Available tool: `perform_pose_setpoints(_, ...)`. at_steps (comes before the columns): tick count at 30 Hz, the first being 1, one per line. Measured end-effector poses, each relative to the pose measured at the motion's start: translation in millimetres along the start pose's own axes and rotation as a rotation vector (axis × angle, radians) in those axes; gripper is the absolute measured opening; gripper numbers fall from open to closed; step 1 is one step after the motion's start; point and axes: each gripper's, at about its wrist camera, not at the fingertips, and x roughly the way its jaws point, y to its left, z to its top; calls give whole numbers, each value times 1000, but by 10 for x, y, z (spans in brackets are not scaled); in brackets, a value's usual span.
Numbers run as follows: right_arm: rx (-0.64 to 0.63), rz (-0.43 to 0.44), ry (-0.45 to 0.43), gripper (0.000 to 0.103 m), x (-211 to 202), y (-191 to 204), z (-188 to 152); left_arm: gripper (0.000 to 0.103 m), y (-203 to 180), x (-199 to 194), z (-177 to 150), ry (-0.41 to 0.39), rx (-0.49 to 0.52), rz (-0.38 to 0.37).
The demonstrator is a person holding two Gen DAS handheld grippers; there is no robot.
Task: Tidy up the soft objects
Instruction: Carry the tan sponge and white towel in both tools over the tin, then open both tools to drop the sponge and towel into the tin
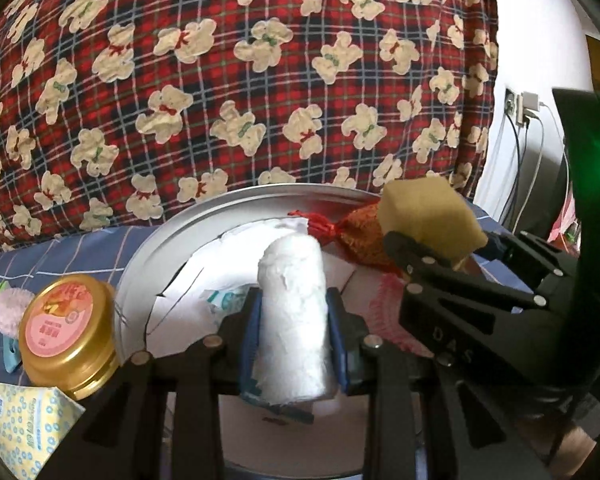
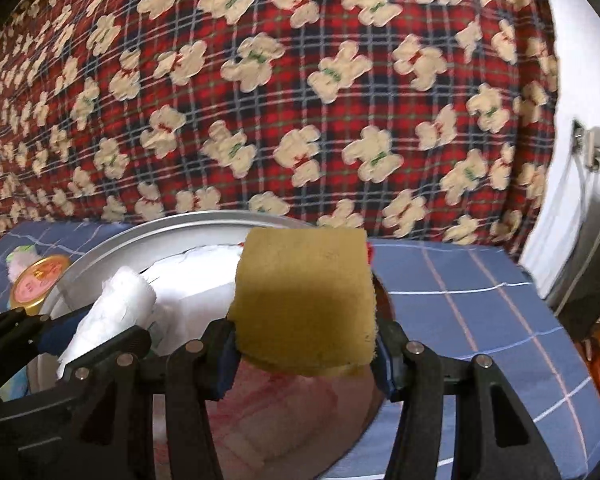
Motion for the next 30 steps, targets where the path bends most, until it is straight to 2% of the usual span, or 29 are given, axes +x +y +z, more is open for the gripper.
perform_pose_setpoints(2, 1, 35, 16, 57, 30, -3, -4, 30, 16, 9, -4, 6, -4, 3)
perform_pose_setpoints(6, -4, 42, 12, 57, 30, 14, -14, 30, 37, 24, -3, 13, -13, 9)
perform_pose_setpoints(25, -9, 41, 40, 59, 73, 29, -8, 30, 77, 101, 1, 45, -30, 41)
perform_pose_setpoints(30, -12, 30, 33, 61, 63, 28, -14, 33, 93, 103, 0, 48, -38, 45)
